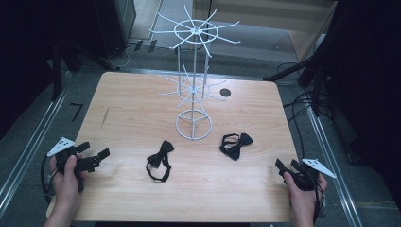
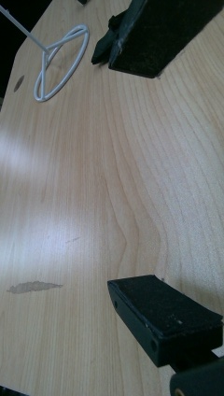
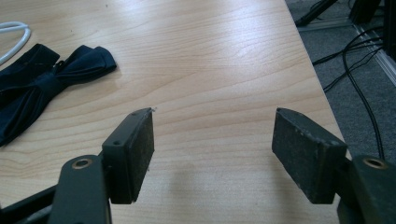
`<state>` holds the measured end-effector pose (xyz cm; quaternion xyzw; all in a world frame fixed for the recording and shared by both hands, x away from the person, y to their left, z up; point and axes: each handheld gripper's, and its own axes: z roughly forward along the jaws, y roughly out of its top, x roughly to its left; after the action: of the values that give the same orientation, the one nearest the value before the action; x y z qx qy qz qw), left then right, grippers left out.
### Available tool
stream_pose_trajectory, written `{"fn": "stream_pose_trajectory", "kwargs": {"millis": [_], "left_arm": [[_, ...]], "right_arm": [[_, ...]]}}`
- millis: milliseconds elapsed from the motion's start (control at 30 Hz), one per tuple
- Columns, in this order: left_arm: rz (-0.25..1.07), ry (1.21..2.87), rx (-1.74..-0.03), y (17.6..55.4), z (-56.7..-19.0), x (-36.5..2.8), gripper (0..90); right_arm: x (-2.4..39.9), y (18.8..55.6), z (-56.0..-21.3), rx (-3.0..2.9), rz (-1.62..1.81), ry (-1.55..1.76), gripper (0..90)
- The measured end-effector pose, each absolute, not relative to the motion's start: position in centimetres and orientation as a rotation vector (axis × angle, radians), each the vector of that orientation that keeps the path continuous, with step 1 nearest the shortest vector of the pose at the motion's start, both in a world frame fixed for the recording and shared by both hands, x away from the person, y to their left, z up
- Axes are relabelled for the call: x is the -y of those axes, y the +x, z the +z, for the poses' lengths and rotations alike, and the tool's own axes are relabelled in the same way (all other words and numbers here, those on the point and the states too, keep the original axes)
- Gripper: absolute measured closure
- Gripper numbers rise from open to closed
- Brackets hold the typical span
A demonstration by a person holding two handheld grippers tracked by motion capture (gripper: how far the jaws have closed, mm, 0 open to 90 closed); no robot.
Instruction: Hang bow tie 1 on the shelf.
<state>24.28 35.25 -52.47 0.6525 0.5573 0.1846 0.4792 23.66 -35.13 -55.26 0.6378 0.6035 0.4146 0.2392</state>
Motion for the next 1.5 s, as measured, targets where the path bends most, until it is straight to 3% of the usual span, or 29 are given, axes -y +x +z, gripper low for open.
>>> {"fn": "stream_pose_trajectory", "kwargs": {"millis": [500, 1500], "left_arm": [[0.448, 1.595, -1.359, 24.3, -52.5, -35.2, 0.0], [0.447, 1.606, -1.354, 24.3, -52.5, -35.1, 0.0]], "right_arm": [[34.6, 23.4, -54.6, -1.635, 1.174, 1.708, 43.1], [29.5, 24.0, -53.7, -1.704, 1.257, 1.621, 42.8]]}}
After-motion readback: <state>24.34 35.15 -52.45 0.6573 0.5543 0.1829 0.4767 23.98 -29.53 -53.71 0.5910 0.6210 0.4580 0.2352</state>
